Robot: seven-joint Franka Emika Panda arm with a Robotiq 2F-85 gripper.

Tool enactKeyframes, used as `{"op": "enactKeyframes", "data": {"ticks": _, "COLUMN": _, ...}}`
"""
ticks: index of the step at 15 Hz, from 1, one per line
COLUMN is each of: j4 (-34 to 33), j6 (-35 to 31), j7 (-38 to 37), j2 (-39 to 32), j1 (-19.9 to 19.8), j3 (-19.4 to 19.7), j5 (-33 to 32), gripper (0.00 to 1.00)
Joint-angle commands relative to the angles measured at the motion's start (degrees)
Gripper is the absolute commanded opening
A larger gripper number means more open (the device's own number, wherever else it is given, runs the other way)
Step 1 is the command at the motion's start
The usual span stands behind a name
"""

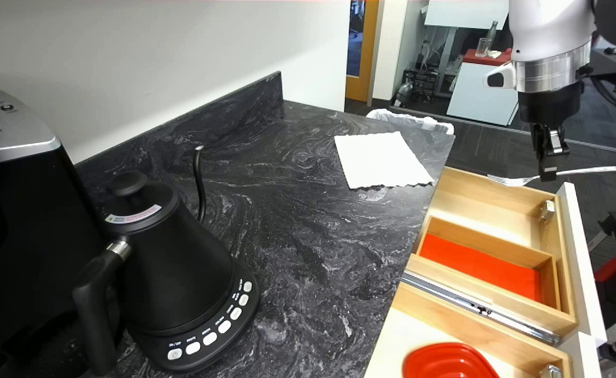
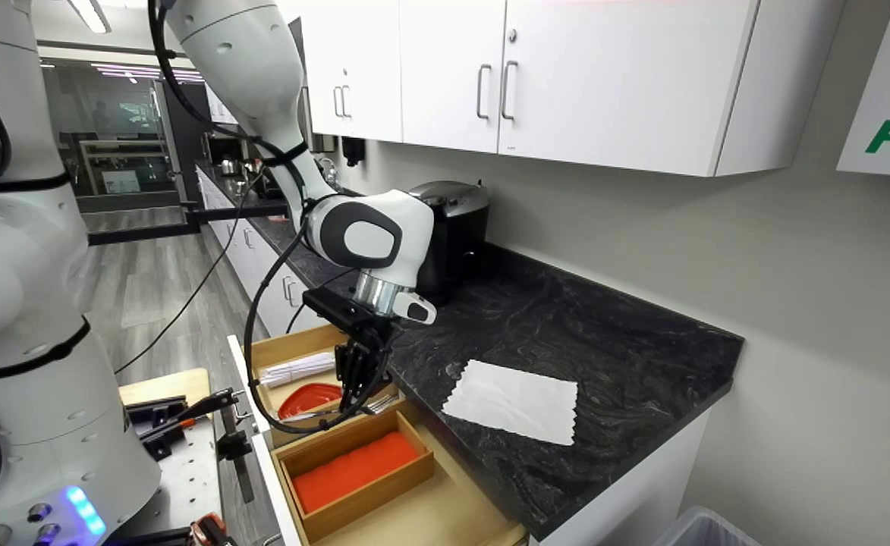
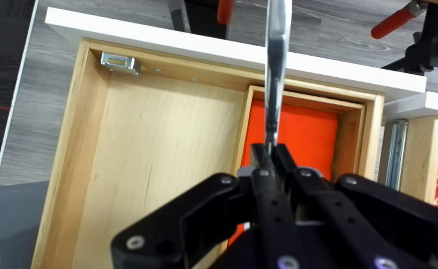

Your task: Remove the fork from the counter and place it in the open drawer on the right

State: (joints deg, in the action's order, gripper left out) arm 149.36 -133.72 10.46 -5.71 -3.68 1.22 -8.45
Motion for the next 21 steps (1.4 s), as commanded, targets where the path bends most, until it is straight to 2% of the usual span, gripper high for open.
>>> {"op": "enactKeyframes", "data": {"ticks": 1, "j4": 1.8, "j6": -1.9, "j7": -3.1, "j2": 1.8, "j1": 0.6, "j3": 0.6, "j5": -1.8, "gripper": 0.05}}
{"op": "enactKeyframes", "data": {"ticks": 2, "j4": 0.0, "j6": -0.5, "j7": -0.7, "j2": 0.0, "j1": 0.4, "j3": 0.4, "j5": -0.4, "gripper": 0.05}}
{"op": "enactKeyframes", "data": {"ticks": 3, "j4": 0.0, "j6": -0.6, "j7": -0.7, "j2": -0.1, "j1": 0.4, "j3": 0.4, "j5": -0.4, "gripper": 0.07}}
{"op": "enactKeyframes", "data": {"ticks": 15, "j4": 0.3, "j6": -0.9, "j7": -0.5, "j2": -0.4, "j1": 0.6, "j3": 0.1, "j5": 0.0, "gripper": 0.05}}
{"op": "enactKeyframes", "data": {"ticks": 21, "j4": 2.9, "j6": -2.4, "j7": -1.9, "j2": -0.4, "j1": 1.4, "j3": -1.4, "j5": 6.7, "gripper": 0.05}}
